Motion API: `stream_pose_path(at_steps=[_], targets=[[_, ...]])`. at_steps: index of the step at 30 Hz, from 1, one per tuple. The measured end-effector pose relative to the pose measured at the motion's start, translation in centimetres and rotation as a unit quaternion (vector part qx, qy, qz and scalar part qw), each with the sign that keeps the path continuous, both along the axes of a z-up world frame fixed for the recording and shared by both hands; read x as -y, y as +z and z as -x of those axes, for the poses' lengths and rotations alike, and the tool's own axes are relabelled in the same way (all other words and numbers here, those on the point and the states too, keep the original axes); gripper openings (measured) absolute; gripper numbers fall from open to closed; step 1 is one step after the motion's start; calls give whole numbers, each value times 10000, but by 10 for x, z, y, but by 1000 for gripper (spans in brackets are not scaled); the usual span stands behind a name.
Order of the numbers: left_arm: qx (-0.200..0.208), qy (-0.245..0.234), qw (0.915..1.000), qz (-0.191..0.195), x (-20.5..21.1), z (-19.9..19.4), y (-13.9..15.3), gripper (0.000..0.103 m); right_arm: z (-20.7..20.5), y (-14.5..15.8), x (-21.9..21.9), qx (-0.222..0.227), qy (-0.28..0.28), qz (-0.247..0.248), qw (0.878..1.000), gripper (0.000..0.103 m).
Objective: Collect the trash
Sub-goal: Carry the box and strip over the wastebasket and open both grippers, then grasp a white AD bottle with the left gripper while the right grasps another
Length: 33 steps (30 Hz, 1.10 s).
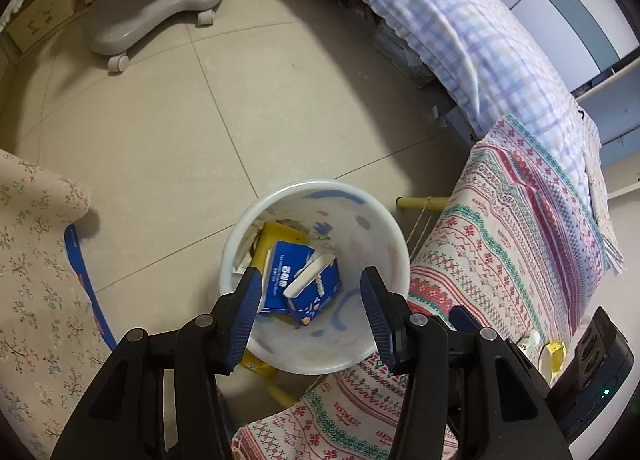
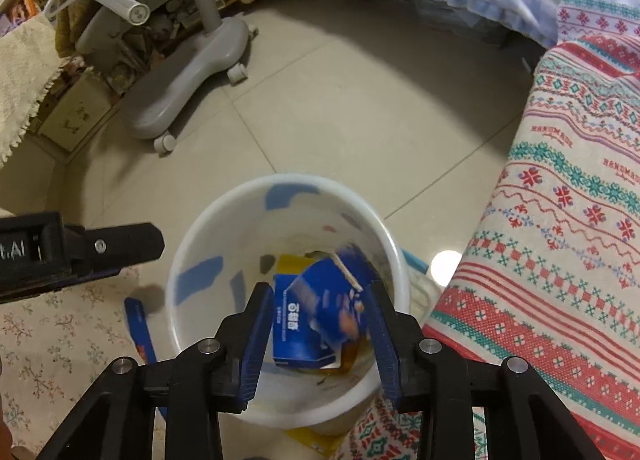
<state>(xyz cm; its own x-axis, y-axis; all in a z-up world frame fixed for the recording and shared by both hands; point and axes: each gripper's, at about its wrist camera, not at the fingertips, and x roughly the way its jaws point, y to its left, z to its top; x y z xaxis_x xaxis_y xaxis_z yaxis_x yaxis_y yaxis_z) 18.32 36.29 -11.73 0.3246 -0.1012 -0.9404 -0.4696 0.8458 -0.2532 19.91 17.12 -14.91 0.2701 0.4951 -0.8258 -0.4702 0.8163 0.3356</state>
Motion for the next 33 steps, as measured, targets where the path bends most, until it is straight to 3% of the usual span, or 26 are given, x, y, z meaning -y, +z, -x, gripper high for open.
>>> stream_pose_path(at_steps=[8, 15, 19, 23, 26, 29, 33], targets=[[160, -359, 9992, 22, 37, -7, 9, 54, 6, 14, 39, 159, -72, 171, 9997, 42], [248, -914, 9955, 68, 106, -15, 14, 54, 10, 36, 110, 161, -495, 222, 9984, 42], [362, -1499, 9880, 63, 166, -18, 18, 54, 9, 54, 163, 195, -903, 230, 9955, 43], [370, -2175, 9752, -159, 230, -23, 13, 54, 7, 75, 233, 335, -1440, 256, 9887, 54], [322, -2691, 9621, -309, 280, -24, 4, 54, 8, 82, 300, 296, -2167, -34, 9758, 60], [348, -3097, 9493, -404, 324, -20, -2, 54, 13, 72, 365, 62, -2978, -222, 9543, 61], [381, -3658, 9288, -455, 374, -16, -4, 54, 24, 52, 430, -581, -3814, -589, 9207, 61]])
